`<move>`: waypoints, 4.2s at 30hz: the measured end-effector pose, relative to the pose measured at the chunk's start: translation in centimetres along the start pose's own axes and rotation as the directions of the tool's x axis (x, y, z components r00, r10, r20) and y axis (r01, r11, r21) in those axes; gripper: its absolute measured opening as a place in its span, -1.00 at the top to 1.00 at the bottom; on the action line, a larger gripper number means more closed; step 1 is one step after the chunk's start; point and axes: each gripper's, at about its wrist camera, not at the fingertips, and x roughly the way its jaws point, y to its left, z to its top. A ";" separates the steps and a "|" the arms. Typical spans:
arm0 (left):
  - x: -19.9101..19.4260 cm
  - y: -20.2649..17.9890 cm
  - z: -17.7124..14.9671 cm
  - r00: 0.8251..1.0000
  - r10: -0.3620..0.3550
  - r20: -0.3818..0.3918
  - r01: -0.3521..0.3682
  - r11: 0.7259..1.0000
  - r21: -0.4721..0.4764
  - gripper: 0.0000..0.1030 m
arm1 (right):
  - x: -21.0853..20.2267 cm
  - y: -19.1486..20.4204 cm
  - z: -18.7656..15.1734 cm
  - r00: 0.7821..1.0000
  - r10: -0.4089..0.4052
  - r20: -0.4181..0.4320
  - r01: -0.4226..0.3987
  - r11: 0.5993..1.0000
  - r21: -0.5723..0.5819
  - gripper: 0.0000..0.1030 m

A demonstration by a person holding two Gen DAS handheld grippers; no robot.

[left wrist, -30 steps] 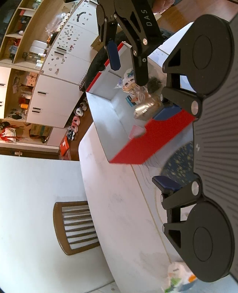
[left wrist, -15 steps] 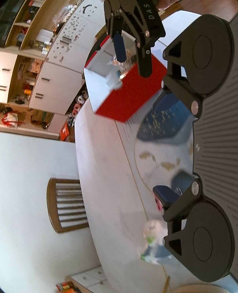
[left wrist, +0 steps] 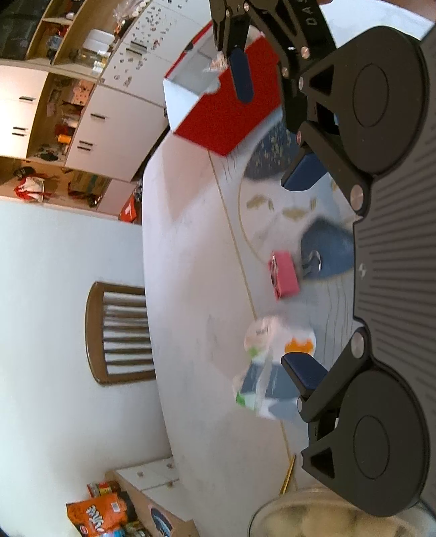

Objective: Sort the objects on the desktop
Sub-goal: 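Withdraw both grippers from the box back over the table, then grasp the white paper-towel bag with the left gripper while the right gripper grasps the pink binder clip, then carry the paper-towel bag and binder clip over the red box and lower them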

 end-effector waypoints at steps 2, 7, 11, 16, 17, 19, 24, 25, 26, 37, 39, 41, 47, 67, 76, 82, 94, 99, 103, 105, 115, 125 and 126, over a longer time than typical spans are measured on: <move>0.3 1.0 -0.1 1.000 0.013 0.004 -0.013 1.000 -0.002 -0.99 | 0.8 0.9 0.1 1.000 0.001 -0.008 -0.001 1.000 -0.001 -0.75; 1.3 3.4 -0.3 0.999 0.038 -0.002 -0.038 0.999 -0.019 -1.00 | 2.9 2.8 0.5 1.000 0.008 -0.029 -0.008 1.000 0.003 -0.75; 2.4 4.9 -0.3 0.998 0.068 -0.005 -0.068 0.998 -0.001 -0.99 | 4.3 4.3 1.0 0.999 0.004 -0.035 -0.004 1.000 -0.016 -0.75; 3.9 6.5 -0.1 0.997 0.079 -0.004 -0.079 0.997 -0.008 -1.00 | 5.8 5.3 1.5 0.999 -0.006 -0.039 0.005 1.000 -0.029 -0.75; 4.3 6.7 0.0 0.997 0.081 -0.003 -0.081 0.997 -0.003 -0.99 | 6.2 5.4 1.7 0.999 -0.008 -0.040 0.007 1.000 -0.028 -0.75; 5.1 7.0 0.1 0.995 0.099 -0.005 -0.099 0.995 0.016 -1.00 | 6.9 5.6 1.8 0.999 -0.012 -0.046 0.010 1.000 -0.029 -0.75; 6.7 7.6 0.4 0.993 0.122 0.002 -0.122 0.992 0.036 -1.00 | 9.1 5.9 2.1 0.998 -0.024 -0.066 0.023 0.999 -0.025 -0.74; 6.9 7.9 0.5 0.992 0.123 0.005 -0.123 0.992 0.035 -1.00 | 9.7 6.0 2.2 0.997 -0.028 -0.070 0.026 0.999 -0.026 -0.74; 7.2 8.1 0.5 0.992 0.123 0.006 -0.123 0.992 0.030 -0.99 | 10.1 6.0 2.2 0.997 -0.030 -0.073 0.029 0.999 -0.026 -0.74; 10.1 9.6 0.6 0.996 0.079 -0.043 -0.078 0.997 0.009 -1.00 | 14.0 6.7 2.8 0.994 -0.052 -0.100 0.048 0.998 -0.048 -0.71; 10.4 9.8 0.6 0.996 0.077 -0.051 -0.078 0.997 -0.003 -1.00 | 14.7 6.8 3.0 0.993 -0.050 -0.105 0.045 0.998 -0.050 -0.70; 10.8 10.0 0.6 0.995 0.079 -0.062 -0.079 0.997 -0.007 -1.00 | 15.1 6.9 3.1 0.993 -0.048 -0.109 0.042 0.998 -0.055 -0.70; 11.9 10.4 0.6 0.993 0.077 -0.091 -0.080 0.997 -0.024 -1.00 | 16.3 7.1 3.5 0.992 -0.050 -0.118 0.043 0.998 -0.055 -0.68; 11.3 9.7 0.2 0.992 0.064 -0.109 -0.071 0.996 -0.060 -0.78 | 17.4 6.6 3.4 0.991 -0.065 -0.114 0.061 0.997 -0.040 -0.08; 9.5 8.7 -0.3 0.994 0.032 -0.107 -0.040 0.997 -0.070 -0.39 | 16.4 6.2 2.9 0.990 -0.075 -0.123 0.070 0.997 -0.045 -0.06; 7.3 7.2 -0.9 0.995 -0.018 -0.100 0.009 0.996 -0.093 -0.37 | 14.6 5.4 1.7 0.988 -0.069 -0.135 0.063 0.997 -0.049 -0.06; 3.2 3.9 -3.9 0.987 -0.114 -0.111 0.098 0.985 -0.141 -0.19 | 9.9 4.1 -1.0 0.990 -0.032 -0.140 0.023 0.997 -0.069 -0.06; 1.6 2.8 -5.1 0.985 -0.120 -0.120 0.103 0.984 -0.143 -0.18 | 8.4 3.1 -2.4 0.988 -0.040 -0.149 0.031 0.997 -0.066 -0.06; 0.8 2.1 -5.9 0.985 -0.117 -0.129 0.096 0.983 -0.159 -0.18 | 6.9 2.0 -3.4 0.987 -0.048 -0.154 0.040 0.997 -0.059 -0.06; 0.4 1.7 -6.3 0.985 -0.113 -0.132 0.090 0.982 -0.165 -0.18 | 6.0 1.4 -3.8 0.987 -0.046 -0.157 0.039 0.998 -0.047 -0.06; -1.4 -1.6 -5.7 0.991 -0.095 -0.099 0.076 0.981 -0.180 -0.18 | -0.1 -2.2 -4.4 0.994 -0.038 -0.106 0.039 0.999 0.004 -0.06; -1.7 -7.3 -2.7 0.993 -0.107 -0.050 0.099 0.985 -0.141 -0.18 | -6.0 -6.3 -3.7 0.999 -0.036 -0.007 0.036 0.999 0.014 -0.06; -1.7 -7.9 -2.5 0.993 -0.110 -0.046 0.102 0.985 -0.137 -0.18 | -6.4 -6.8 -3.6 0.999 -0.037 -0.002 0.037 0.999 0.013 -0.06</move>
